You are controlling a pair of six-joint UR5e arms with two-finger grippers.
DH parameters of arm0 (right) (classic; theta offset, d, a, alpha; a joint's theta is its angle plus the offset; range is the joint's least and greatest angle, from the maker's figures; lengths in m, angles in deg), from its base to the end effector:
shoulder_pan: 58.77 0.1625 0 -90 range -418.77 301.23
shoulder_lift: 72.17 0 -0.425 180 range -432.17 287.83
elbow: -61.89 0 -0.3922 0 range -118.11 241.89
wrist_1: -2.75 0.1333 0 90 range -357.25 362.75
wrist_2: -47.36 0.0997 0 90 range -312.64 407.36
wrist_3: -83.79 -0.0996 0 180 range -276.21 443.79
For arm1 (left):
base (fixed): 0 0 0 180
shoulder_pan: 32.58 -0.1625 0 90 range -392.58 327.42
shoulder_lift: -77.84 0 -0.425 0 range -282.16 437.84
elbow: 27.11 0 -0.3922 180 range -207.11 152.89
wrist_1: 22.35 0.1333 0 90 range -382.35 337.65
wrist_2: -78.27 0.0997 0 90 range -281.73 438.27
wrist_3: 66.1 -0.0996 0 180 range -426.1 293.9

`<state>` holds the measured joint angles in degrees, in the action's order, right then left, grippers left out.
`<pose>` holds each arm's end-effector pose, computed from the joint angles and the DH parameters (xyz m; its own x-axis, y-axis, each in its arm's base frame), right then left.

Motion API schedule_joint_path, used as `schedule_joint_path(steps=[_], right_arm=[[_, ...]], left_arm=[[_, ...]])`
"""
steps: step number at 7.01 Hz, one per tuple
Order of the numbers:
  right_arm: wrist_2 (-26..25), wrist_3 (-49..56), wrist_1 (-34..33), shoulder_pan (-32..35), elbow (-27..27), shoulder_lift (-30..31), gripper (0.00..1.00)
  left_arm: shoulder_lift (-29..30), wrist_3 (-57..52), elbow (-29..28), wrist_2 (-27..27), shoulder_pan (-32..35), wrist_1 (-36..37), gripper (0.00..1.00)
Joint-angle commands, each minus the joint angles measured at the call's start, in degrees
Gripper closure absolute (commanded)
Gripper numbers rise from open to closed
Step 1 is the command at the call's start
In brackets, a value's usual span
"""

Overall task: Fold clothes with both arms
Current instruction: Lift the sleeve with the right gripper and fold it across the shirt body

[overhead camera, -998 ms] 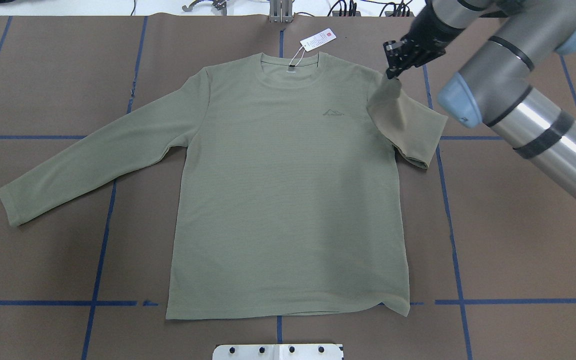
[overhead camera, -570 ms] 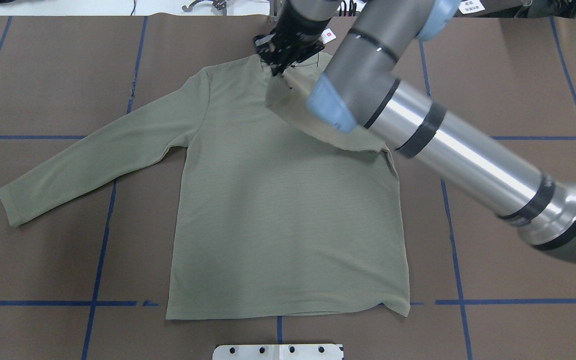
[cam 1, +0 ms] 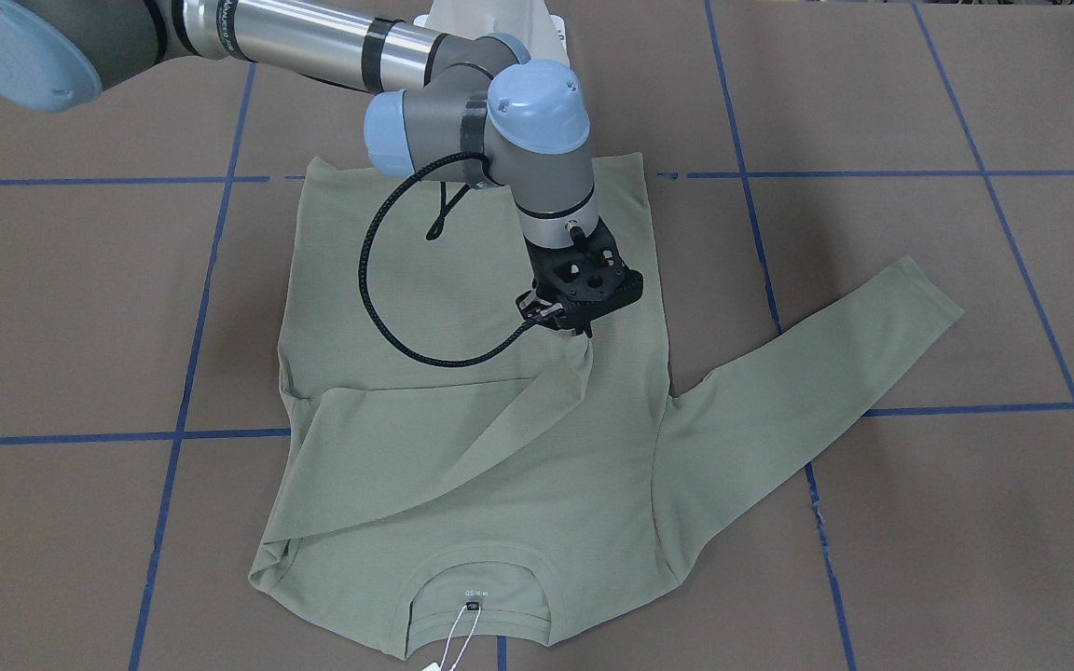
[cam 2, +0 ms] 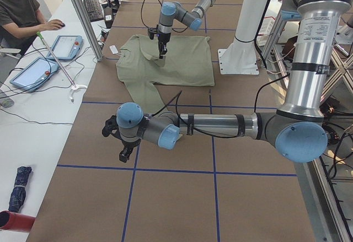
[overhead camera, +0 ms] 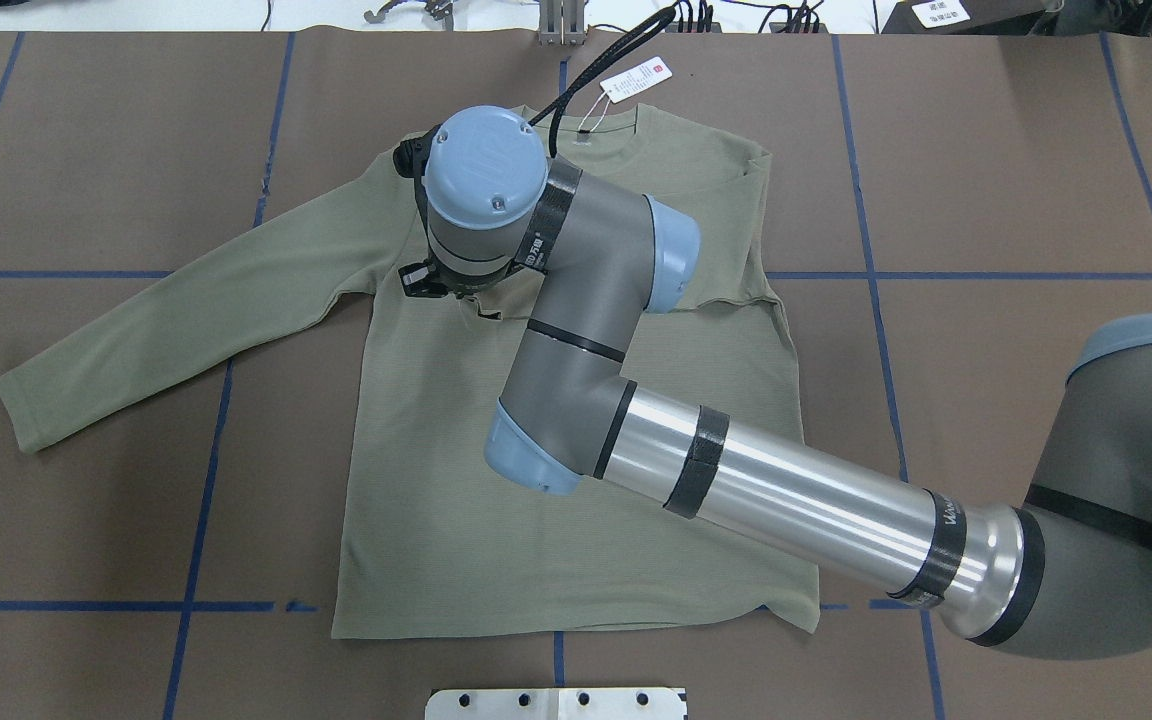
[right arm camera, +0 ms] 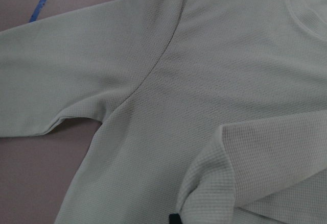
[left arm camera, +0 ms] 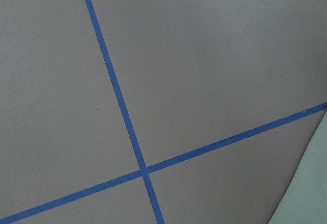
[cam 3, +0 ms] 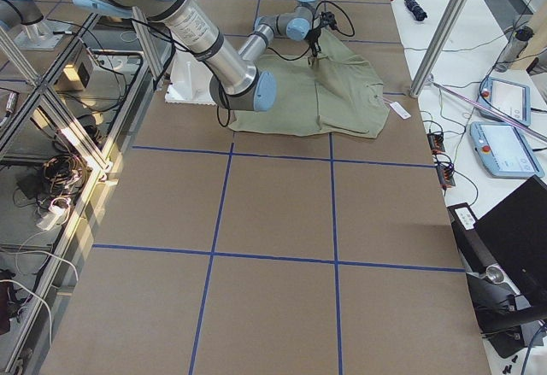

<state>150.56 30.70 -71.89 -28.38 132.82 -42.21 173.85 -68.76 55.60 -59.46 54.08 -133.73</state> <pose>-0.6344 -0.5002 0.0884 0.5797 -0.3378 0.7415 0.0245 0.9168 0.3986 -0.0273 -0.5558 0.6226 0.6534 0.3363 -0.6782 -0.0851 0.9229 0.3755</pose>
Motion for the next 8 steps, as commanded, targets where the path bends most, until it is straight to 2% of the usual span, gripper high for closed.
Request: schedule_joint_path(steps=[1,2,3,4,5,8], right_arm=[[-0.9,-0.2,6.4,-0.2,-3.8,-1.0,1.0],[-2.1,-0.8,11.7,-0.2,-7.8,-3.4,1.0],[-3.3,-5.4,13.0,-0.8,-8.7,-5.2,0.38],[-8.4,-7.0,13.1,-3.2,-9.1,-6.1,0.01],[-9.8,-7.6,13.1,-3.7,-9.7,-6.1,0.01],[-9.1,-12.1,11.4,-3.5,-9.6,-5.8,0.01]], left_arm=[[1.0,-0.1,-1.5,0.1,-0.1,-0.6,0.0],[2.2,-0.1,-3.0,0.2,-0.1,-1.0,0.0],[2.5,-0.2,-4.2,0.2,-0.1,-2.7,0.0],[2.5,-0.1,-5.0,0.2,0.0,-4.2,0.0],[2.5,-0.1,-4.9,0.2,-0.1,-4.3,0.0],[2.6,2.4,-5.1,0.3,-0.3,-4.3,0.0]])
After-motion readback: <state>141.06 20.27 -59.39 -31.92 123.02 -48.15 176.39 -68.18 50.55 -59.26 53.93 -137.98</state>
